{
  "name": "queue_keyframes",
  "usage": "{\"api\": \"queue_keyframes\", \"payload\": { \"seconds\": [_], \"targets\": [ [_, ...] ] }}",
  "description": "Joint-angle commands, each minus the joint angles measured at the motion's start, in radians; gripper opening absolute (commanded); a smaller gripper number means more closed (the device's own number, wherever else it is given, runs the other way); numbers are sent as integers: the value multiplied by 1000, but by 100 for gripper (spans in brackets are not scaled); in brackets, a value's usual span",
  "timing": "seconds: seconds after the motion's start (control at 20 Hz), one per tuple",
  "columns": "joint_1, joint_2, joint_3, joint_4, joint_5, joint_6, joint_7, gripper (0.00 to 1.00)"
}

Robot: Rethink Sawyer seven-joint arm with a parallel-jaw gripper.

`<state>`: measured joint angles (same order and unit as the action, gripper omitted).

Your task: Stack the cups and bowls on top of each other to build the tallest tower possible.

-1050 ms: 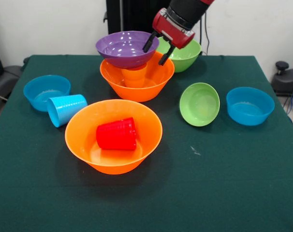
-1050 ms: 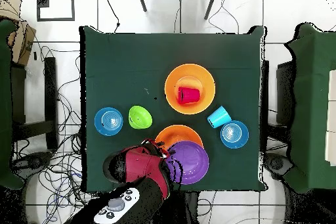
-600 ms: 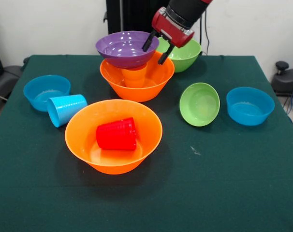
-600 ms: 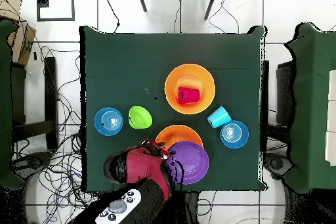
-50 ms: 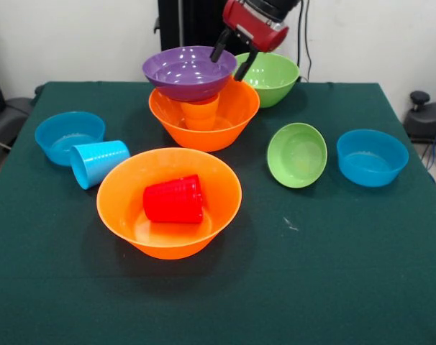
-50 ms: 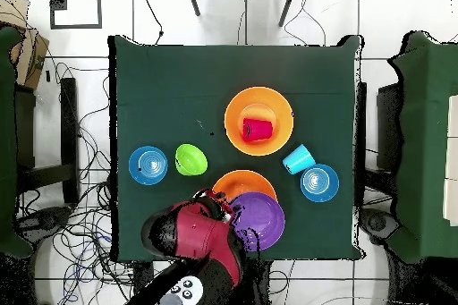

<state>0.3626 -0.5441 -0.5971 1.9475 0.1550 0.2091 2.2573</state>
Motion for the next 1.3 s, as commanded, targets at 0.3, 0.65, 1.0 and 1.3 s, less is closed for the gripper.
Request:
{"api": "queue_keyframes", "payload": {
  "seconds": [0.3, 0.65, 1.0, 1.3],
  "targets": [
    [18, -52, 137, 40, 22, 64, 142, 100],
    [65, -2, 124, 10, 68, 56, 195, 100],
    [109, 99, 175, 57, 131, -150, 269, 100],
    [130, 113, 232, 159, 126, -293, 295, 100]
  ]
}}
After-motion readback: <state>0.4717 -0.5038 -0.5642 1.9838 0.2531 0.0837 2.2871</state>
